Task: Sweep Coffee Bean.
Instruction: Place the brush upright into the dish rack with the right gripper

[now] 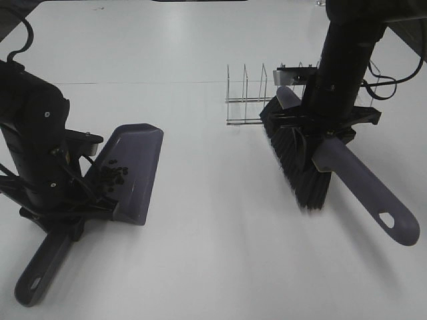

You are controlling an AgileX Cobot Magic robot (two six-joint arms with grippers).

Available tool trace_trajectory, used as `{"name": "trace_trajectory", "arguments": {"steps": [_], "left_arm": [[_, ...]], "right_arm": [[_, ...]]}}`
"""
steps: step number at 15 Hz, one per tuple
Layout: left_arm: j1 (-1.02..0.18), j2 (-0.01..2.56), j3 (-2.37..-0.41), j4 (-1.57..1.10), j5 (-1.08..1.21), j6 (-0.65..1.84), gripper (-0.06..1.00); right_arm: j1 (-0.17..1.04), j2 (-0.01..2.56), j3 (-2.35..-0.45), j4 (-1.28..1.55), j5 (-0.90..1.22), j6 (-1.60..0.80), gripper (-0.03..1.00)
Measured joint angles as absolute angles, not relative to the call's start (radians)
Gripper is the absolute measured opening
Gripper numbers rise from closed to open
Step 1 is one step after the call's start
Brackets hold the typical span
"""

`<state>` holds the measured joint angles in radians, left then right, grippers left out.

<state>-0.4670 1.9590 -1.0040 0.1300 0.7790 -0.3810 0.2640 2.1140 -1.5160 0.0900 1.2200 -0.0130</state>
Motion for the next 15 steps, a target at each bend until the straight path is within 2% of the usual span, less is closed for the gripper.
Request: {"name": "trace_trajectory", "arguments": {"steps": [13,15], "left_arm": [[-0.467,1.961,-1.004,0.110,0.827,-0.380,0.33],[-0.467,1.961,-1.004,0.110,0.837,-0.380,0.33]], "right_arm": [[0.264,2.258,-1.684,0.082,1.225,0.017,0.29],[0.264,2.273,-1.714,0.013,1.224,0.068,0.29]]}}
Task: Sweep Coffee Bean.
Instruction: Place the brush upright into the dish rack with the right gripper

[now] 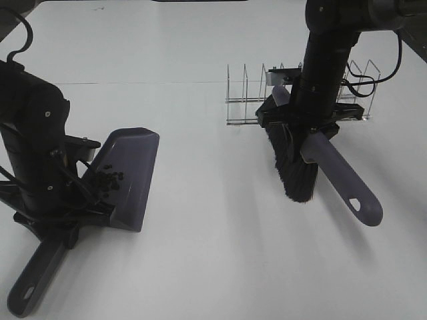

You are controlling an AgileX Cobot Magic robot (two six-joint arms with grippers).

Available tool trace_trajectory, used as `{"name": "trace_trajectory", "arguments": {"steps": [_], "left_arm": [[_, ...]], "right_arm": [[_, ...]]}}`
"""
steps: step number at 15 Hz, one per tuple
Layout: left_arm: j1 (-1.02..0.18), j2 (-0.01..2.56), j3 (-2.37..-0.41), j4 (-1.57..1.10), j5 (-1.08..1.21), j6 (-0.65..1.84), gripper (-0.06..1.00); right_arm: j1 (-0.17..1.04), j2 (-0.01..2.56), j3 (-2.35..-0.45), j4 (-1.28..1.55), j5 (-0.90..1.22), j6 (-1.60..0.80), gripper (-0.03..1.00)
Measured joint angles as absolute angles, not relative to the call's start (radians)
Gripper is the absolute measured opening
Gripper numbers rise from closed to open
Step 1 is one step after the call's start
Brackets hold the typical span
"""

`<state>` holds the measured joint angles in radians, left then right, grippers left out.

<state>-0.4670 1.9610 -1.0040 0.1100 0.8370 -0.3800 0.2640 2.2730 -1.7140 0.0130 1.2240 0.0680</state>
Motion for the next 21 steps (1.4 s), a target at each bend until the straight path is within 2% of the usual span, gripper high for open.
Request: {"name": "trace_trajectory", "arguments": {"steps": [16,21], "left_arm": [[-0.467,1.961,-1.004,0.111,0.841,-0.379,0.33],[-0.467,1.961,-1.004,0.111,0.841,-0.377,0.33]], "right_arm": [[0.263,2.436,-2.021,0.029,1.235,0.114,0.29],[0.213,2.444,-2.045,0.109,1.238,0.112,0.29]]}}
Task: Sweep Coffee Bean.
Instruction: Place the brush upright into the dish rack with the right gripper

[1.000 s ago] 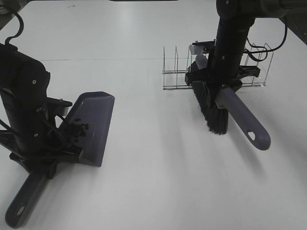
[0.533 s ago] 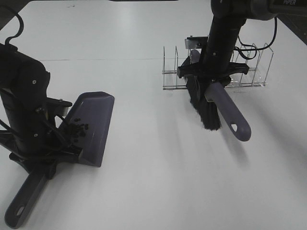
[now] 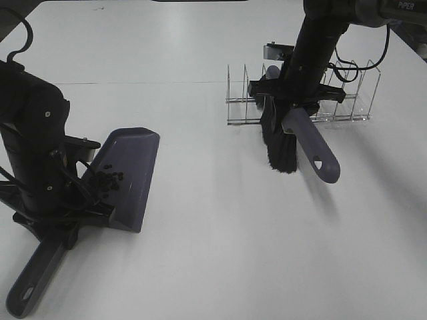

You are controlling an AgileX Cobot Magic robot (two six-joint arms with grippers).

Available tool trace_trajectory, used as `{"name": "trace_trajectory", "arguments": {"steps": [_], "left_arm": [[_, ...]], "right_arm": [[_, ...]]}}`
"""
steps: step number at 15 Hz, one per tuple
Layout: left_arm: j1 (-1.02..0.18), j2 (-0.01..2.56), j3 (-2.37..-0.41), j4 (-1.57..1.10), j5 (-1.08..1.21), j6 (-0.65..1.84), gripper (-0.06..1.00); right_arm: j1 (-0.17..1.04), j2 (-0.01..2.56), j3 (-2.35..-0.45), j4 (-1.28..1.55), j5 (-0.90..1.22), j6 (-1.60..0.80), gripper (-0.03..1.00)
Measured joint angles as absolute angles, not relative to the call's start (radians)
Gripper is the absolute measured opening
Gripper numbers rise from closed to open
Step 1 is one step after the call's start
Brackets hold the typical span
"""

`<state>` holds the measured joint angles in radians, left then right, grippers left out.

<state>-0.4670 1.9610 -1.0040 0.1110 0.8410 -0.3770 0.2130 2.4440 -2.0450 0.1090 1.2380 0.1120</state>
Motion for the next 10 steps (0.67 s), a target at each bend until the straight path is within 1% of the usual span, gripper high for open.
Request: {"name": "trace_trajectory", "arguments": {"steps": [10], "left_arm": [[-0.467,1.961,-1.004,0.114,0.829,-0.374,0.33]], "right_arm": [[0.206,2.445,-2.045,0.142,1.238,0.113,0.29]]}}
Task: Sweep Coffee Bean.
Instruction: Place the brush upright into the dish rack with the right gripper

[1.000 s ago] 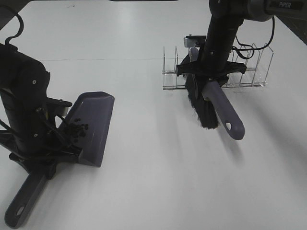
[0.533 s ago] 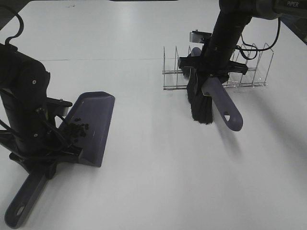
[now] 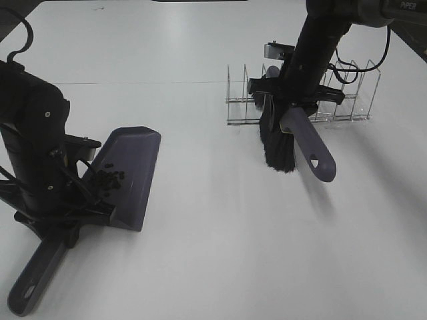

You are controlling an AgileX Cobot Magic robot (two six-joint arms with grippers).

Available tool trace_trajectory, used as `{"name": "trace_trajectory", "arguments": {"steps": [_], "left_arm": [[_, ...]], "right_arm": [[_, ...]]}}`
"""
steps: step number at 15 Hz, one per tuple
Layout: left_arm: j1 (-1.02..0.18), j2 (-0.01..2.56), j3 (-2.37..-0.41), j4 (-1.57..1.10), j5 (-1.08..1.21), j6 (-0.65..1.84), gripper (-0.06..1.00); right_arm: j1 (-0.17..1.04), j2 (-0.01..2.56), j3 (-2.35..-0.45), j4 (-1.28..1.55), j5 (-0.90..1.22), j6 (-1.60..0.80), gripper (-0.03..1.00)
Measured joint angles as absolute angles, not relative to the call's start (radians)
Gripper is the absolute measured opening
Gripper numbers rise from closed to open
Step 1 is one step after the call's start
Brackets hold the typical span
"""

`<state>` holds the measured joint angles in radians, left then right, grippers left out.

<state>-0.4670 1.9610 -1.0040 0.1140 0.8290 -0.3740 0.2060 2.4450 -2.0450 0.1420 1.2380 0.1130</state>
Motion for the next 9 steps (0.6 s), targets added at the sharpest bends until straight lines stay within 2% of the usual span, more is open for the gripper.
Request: {"name": "trace_trajectory", "arguments": {"steps": [9], "left_arm": [[-0.467,1.961,-1.004,0.119,0.808,-0.355,0.33]], "right_arm": [[0.220,2.443,-2.101,0.079,1.239,0.142,0.29]]}}
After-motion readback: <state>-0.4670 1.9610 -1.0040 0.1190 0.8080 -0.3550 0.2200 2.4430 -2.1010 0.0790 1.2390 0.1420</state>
